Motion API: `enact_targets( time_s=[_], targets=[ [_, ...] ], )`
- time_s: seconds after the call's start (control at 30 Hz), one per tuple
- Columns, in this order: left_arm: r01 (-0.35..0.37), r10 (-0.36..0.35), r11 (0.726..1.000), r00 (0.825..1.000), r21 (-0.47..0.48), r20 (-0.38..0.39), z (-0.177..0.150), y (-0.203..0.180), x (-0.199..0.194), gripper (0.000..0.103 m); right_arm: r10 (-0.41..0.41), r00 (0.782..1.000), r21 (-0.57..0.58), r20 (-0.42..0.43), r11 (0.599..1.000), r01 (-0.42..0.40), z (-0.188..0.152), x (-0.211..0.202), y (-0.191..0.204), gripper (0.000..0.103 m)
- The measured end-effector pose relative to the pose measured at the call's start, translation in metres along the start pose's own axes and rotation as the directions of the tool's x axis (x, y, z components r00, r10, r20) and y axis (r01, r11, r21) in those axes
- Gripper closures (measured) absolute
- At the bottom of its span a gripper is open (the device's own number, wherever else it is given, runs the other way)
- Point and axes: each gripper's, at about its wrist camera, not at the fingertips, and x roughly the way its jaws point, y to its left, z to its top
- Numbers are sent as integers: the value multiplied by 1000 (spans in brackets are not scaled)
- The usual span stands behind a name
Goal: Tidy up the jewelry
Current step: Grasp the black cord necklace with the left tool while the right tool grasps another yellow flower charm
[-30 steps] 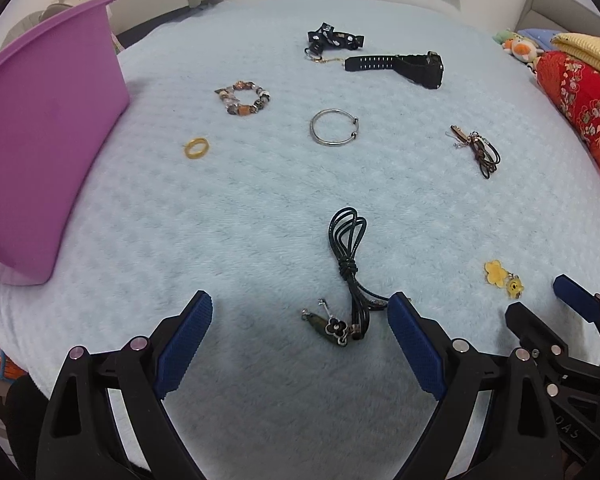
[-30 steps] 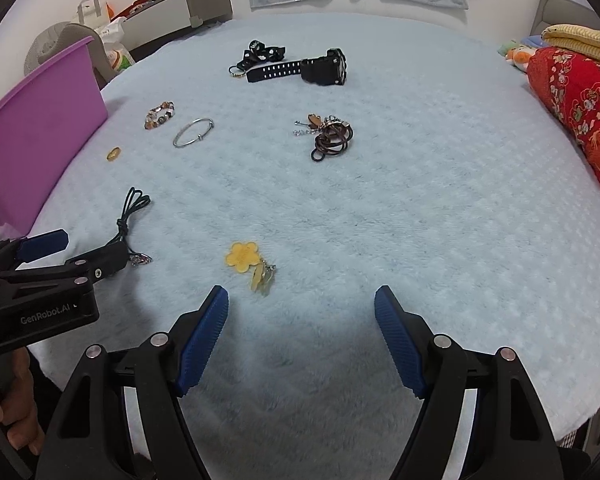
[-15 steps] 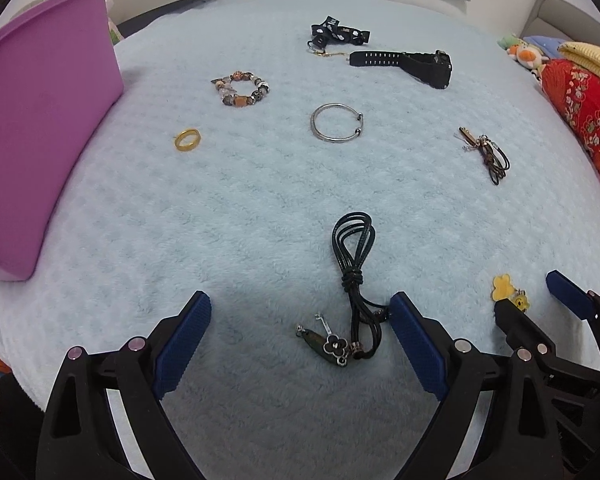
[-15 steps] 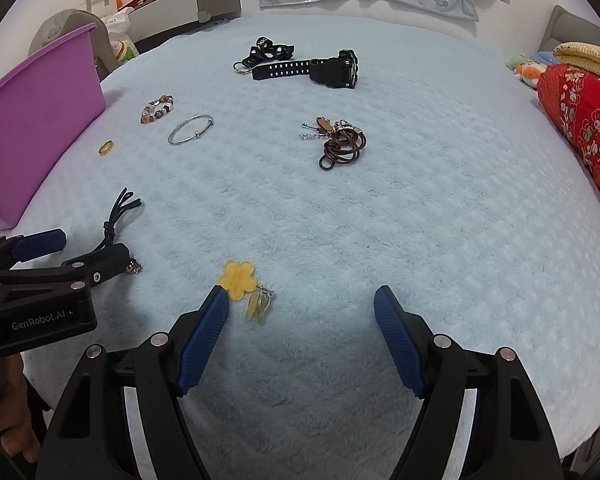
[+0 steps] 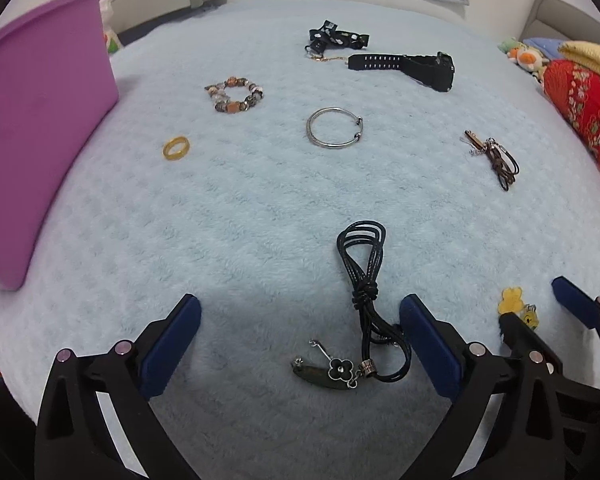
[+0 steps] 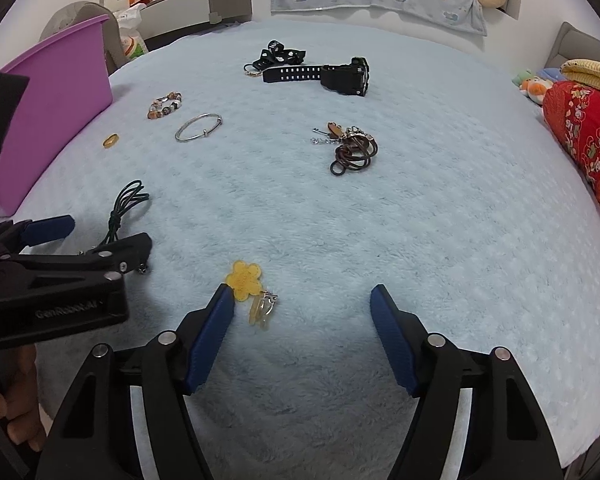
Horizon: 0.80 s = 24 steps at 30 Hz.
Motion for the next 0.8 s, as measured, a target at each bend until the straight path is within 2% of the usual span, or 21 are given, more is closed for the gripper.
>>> enact_targets(
  time_s=[0.07, 0.2, 0.3, 0.4, 0.43, 0.47, 0.5, 0.53, 0.57, 0.67, 0.8],
  targets=[
    [5, -5, 1000, 1000, 2, -2, 0, 0, -1, 7, 4, 1000, -10, 2, 1000, -4, 0, -1, 2, 44],
    [8, -8, 1000, 1000, 21, -6, 1, -1, -3, 12, 16, 1000, -13, 4, 1000, -16, 0, -1, 4, 48],
    [20, -19, 999, 1000, 30, -11, 2, -4, -6, 21, 30, 1000, 8, 4, 1000, -30, 1, -3, 0, 55],
    [26, -25, 999, 1000, 48, -7, 1, -6, -9, 32, 32, 999, 2, 8, 999, -32, 1, -3, 2, 64],
    [28, -28, 998, 1000, 56, -5, 1, -7, -10, 38, 34, 999, -1, 10, 999, -34, 1, -4, 2, 72],
    [40, -40, 997, 999, 63, -4, 1, -8, -12, 49, 37, 999, -4, 11, 999, -37, 1, -4, 3, 77],
    [46, -46, 996, 999, 70, -3, 2, -9, -13, 52, 38, 999, -7, 13, 999, -38, 1, -5, 5, 79],
    [44, -44, 996, 999, 74, -1, 1, -10, -14, 61, 39, 999, -8, 14, 999, -39, 1, -5, 5, 82],
    [44, -44, 996, 999, 77, -1, 2, -9, -15, 74, 45, 999, -4, 15, 999, -45, 1, -6, 5, 84],
    [71, -71, 995, 997, 64, -6, 2, -5, -17, 91, 76, 997, 40, 18, 996, -77, 2, -8, -1, 87],
    [83, -83, 995, 997, 48, -6, 4, -2, -22, 93, 121, 992, 102, 29, 987, -123, 2, -11, -11, 87]
  ],
)
